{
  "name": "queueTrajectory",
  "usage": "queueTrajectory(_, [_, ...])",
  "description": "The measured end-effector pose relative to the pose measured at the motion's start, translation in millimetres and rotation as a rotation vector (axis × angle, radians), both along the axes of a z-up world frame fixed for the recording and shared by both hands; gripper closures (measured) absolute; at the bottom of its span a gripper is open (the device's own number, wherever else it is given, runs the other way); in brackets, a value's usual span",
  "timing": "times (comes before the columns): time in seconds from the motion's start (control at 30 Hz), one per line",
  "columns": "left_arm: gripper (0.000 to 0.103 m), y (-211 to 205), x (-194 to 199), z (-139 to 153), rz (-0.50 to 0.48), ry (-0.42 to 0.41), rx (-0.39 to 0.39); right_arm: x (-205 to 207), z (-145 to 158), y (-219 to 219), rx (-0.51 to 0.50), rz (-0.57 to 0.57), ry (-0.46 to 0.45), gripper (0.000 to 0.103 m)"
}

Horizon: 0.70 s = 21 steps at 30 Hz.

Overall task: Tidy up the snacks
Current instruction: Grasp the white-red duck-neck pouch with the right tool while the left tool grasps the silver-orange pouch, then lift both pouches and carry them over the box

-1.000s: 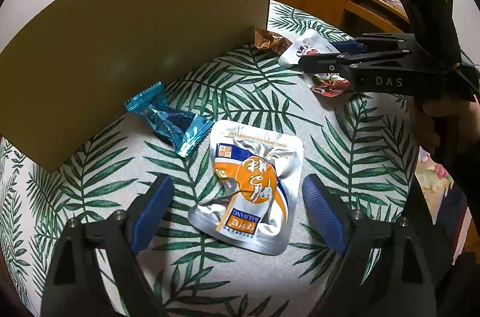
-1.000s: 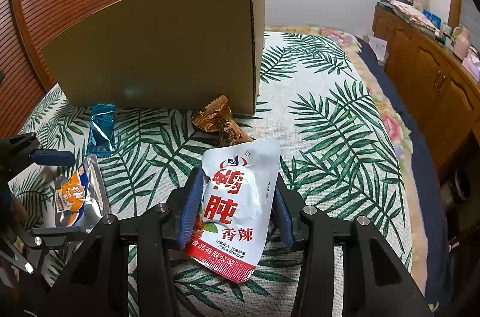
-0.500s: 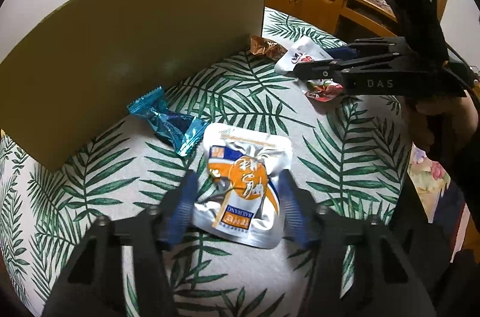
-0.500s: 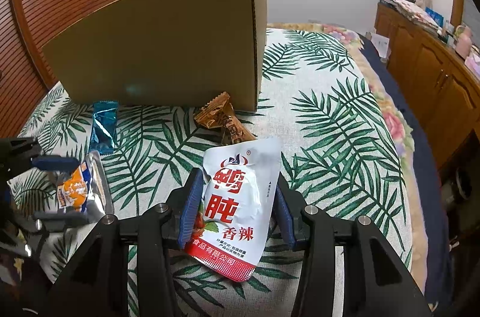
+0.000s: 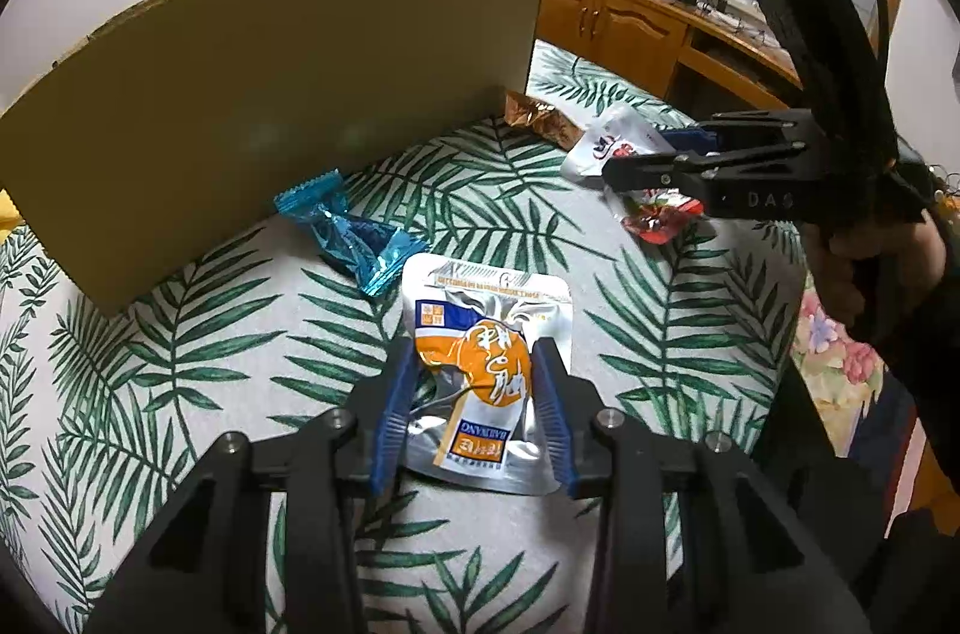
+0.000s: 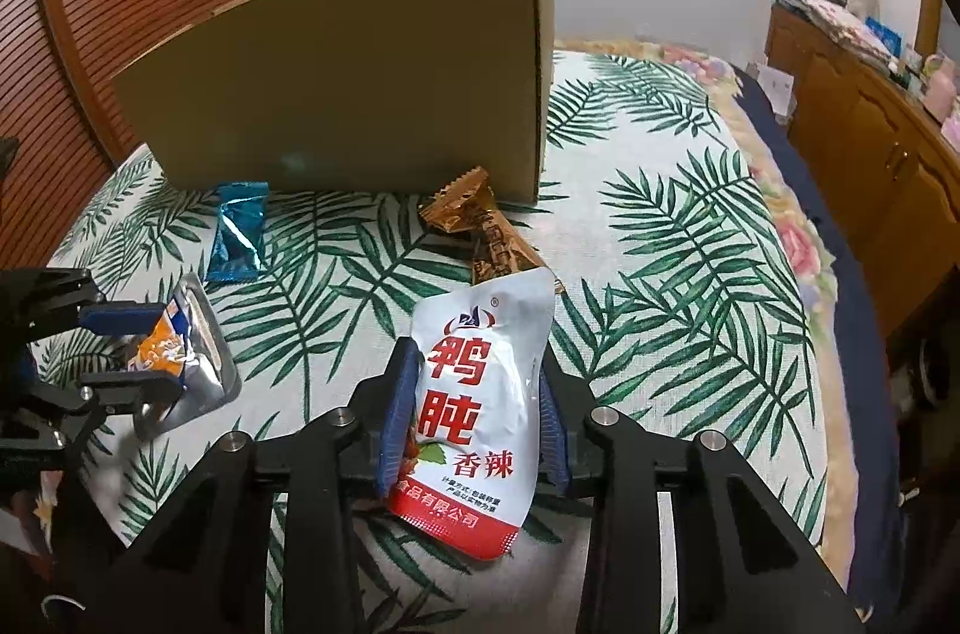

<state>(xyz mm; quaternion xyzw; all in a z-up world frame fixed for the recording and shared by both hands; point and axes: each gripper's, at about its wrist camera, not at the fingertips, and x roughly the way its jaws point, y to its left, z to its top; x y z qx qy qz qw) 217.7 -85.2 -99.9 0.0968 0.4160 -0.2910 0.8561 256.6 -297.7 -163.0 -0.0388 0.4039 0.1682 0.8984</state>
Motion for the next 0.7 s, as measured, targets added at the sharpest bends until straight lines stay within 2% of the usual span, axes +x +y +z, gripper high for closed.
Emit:
queueTrajectory(0.47, [0.066,8.3,-8.0,13.6,0.032,-0.045,-0.069,-15.0,15.3,-4.1,0.041,-0.021,-0.064,0.069])
queueTrajectory(0.7, [0.066,16.1,-7.4,35.9,0.074,-0.115,-0.127,-21.4,26.9,-2.9,0.075,-0.016,-0.09,0.069])
